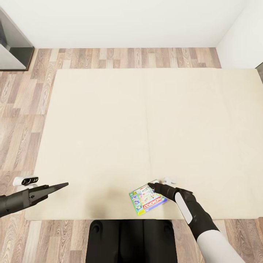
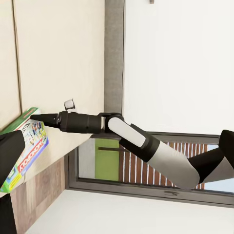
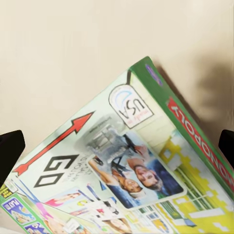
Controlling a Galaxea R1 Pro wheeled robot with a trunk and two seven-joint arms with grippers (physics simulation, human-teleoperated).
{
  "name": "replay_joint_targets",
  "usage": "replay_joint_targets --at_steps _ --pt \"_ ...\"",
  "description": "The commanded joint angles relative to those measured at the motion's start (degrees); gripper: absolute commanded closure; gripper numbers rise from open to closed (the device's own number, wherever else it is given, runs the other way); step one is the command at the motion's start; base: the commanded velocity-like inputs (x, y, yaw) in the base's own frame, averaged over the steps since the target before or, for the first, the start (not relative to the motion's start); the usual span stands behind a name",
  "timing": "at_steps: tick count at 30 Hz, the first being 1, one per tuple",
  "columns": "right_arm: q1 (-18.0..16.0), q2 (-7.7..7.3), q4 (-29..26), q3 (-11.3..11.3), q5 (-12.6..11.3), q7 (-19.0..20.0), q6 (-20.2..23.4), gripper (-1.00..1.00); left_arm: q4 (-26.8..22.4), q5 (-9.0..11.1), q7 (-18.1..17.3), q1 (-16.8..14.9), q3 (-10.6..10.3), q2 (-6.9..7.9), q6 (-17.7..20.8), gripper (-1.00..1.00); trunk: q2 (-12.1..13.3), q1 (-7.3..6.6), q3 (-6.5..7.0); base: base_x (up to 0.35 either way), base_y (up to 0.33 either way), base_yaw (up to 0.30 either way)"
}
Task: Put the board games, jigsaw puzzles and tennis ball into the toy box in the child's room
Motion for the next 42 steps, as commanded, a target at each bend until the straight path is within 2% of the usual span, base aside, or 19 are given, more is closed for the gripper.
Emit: replay_joint_targets --at_steps 1,42 --pt "-0.01 0.01 -0.06 -0.04 -0.1 0.06 0.28 -1.0 -0.01 0.0 -0.2 -0.01 -0.01 0.02 0.61 -1.0 -0.09 0.03 -0.06 0.0 0.009 0.0" --pt "-0.01 0.01 -0.06 0.0 -0.08 0.06 0.31 -1.0 -0.02 0.0 -0.2 -0.01 -0.01 0.05 0.61 -1.0 -0.09 0.03 -0.06 0.0 0.025 0.0"
